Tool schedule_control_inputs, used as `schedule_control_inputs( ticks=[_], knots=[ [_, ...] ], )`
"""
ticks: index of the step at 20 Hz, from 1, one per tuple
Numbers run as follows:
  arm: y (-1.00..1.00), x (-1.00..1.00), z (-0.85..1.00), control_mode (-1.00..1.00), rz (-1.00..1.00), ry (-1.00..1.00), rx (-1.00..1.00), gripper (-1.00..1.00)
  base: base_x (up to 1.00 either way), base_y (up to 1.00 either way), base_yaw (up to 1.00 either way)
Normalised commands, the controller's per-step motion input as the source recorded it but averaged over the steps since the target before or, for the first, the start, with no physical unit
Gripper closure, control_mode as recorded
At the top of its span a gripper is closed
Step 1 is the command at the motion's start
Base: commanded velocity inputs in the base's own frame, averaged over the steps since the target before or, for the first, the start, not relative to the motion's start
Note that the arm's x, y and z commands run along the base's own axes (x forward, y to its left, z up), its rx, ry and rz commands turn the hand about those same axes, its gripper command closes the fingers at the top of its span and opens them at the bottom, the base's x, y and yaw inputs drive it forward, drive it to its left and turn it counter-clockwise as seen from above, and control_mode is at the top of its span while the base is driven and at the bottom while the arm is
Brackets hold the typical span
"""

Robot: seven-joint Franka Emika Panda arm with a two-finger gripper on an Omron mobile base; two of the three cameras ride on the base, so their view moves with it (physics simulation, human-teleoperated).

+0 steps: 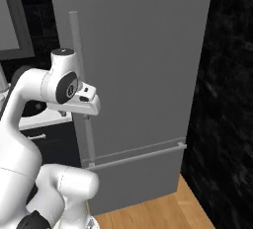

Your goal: Grab a lemon wedge from the fridge and one ice cube from the ice bowl, and put them in the glass of lemonade.

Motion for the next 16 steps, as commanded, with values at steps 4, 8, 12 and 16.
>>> schedule_control_inputs(
  ticks=[4,8,12,16],
  knots=[
    [0.0,0.0,0.0,1.0,0.0,0.0,0.0,-1.0,-0.22,0.61,-0.12],
    [0.0,0.0,0.0,1.0,0.0,0.0,0.0,-1.0,0.12,0.35,-0.05],
    [0.0,0.0,0.0,1.0,0.0,0.0,0.0,-1.0,0.58,-0.12,0.0],
    [0.0,0.0,0.0,1.0,0.0,0.0,0.0,-1.0,0.17,-0.11,-0.03]
  ],
)
